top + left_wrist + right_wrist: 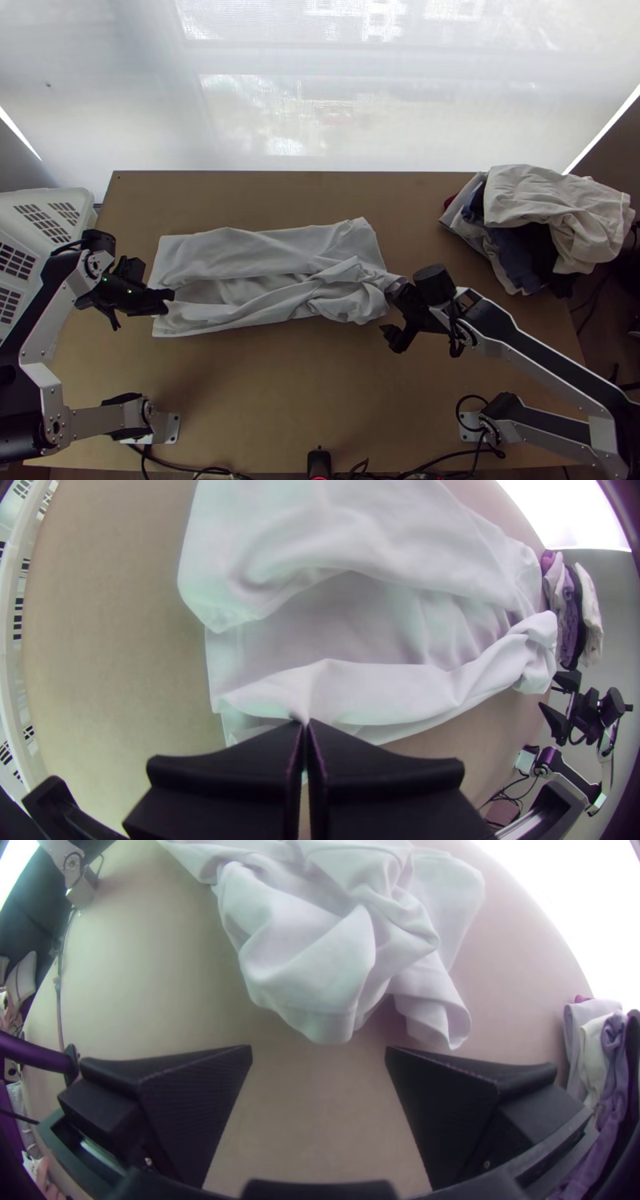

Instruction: Fold the t-shirt

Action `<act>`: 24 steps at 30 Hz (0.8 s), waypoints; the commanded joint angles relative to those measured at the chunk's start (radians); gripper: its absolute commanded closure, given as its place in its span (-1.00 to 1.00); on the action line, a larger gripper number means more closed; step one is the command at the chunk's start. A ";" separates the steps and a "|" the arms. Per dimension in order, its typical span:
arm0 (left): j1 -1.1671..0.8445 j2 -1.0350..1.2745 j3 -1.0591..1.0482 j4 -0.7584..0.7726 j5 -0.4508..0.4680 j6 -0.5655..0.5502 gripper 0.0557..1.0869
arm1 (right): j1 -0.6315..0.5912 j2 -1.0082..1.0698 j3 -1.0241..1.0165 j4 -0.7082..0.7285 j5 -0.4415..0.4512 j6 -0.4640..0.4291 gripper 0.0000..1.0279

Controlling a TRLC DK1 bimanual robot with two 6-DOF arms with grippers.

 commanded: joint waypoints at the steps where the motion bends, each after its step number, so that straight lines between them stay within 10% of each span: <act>1: 0.000 -0.010 -0.007 -0.001 -0.001 0.002 0.93 | 0.007 0.077 0.016 0.085 -0.001 0.013 -0.76; 8: 0.002 -0.010 -0.010 -0.002 -0.001 0.007 0.93 | 0.013 0.097 0.059 0.107 -0.001 0.017 -0.07; 14: -0.003 -0.010 -0.007 -0.001 -0.001 0.002 0.93 | 0.033 0.063 0.074 0.107 -0.001 0.016 0.95; 24: 0.018 -0.067 -0.013 -0.033 -0.001 0.016 0.93 | 0.036 -0.078 0.102 -0.020 0.001 0.014 0.95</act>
